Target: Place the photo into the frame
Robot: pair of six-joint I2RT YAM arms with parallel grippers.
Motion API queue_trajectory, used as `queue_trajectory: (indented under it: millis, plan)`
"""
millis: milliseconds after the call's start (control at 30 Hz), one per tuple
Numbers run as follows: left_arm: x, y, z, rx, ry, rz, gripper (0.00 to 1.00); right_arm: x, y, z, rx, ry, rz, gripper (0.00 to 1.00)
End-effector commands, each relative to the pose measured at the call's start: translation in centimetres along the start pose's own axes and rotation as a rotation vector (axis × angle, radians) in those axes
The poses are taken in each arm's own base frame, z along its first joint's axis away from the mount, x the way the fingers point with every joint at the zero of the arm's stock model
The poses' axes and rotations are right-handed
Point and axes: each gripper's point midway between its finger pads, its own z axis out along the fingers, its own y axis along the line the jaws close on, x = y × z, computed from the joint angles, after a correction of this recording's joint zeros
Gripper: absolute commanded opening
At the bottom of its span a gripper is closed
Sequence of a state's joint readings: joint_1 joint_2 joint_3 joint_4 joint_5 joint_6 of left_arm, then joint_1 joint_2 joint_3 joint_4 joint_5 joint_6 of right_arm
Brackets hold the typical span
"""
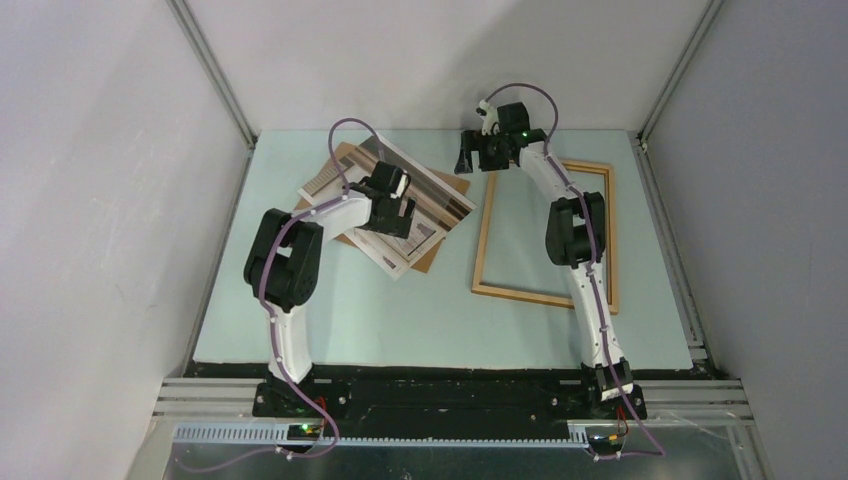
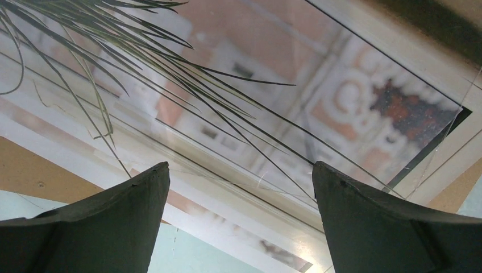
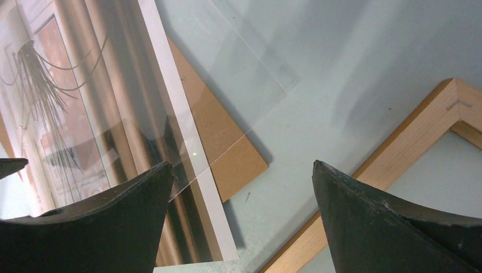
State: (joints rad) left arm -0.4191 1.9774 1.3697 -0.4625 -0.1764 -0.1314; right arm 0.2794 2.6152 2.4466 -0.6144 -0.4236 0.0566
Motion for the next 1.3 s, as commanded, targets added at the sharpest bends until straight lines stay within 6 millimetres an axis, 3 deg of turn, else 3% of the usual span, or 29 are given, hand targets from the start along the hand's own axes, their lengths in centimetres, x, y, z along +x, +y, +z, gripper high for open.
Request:
queue_trajectory:
  millis: [0, 733, 933, 967, 1000, 1033, 1067, 1100, 1133, 1167, 1267]
  plan:
    - [1.0, -0.1, 0.0, 0.006, 0.037, 0.048, 1.00, 0.2, 1.1, 0.3, -0.066, 0.013, 0.091, 0.95]
    - [1.8, -0.5, -0.6, 0.036, 0.056, 0.056, 1.00, 2.6, 3.6, 2.4, -0.174, 0.076, 0.185, 0.93]
    - [2.8, -0.4, -1.3, 0.048, 0.073, 0.077, 1.00, 4.3, 5.8, 1.3, -0.248, 0.146, 0.198, 0.86]
    - [3.1, -0.4, -1.5, 0.054, 0.081, 0.090, 1.00, 5.6, 5.9, 1.4, -0.247, 0.176, 0.205, 0.84]
    - [3.4, -0.3, -1.9, 0.060, 0.084, 0.100, 1.00, 5.1, 6.6, 0.6, -0.257, 0.163, 0.181, 0.83]
    - [3.8, -0.3, -2.1, 0.068, 0.092, 0.114, 1.00, 6.8, 6.8, 0.8, -0.256, 0.200, 0.190, 0.83]
    - [4.2, -0.2, -2.5, 0.071, 0.096, 0.123, 1.00, 6.1, 7.4, 0.0, -0.265, 0.184, 0.167, 0.82]
    - [4.5, -0.1, -2.8, 0.076, 0.102, 0.139, 1.00, 7.7, 7.6, 0.0, -0.265, 0.218, 0.176, 0.81]
    - [5.0, 0.1, -3.2, 0.075, 0.113, 0.146, 1.00, 7.2, 8.2, -0.8, -0.273, 0.206, 0.157, 0.80]
    - [5.3, 0.2, -3.4, 0.080, 0.117, 0.166, 1.00, 8.8, 8.5, -0.9, -0.272, 0.240, 0.166, 0.80]
    - [6.7, 0.5, -4.4, 0.094, 0.145, 0.216, 1.00, 9.7, 9.6, -2.3, -0.279, 0.245, 0.141, 0.78]
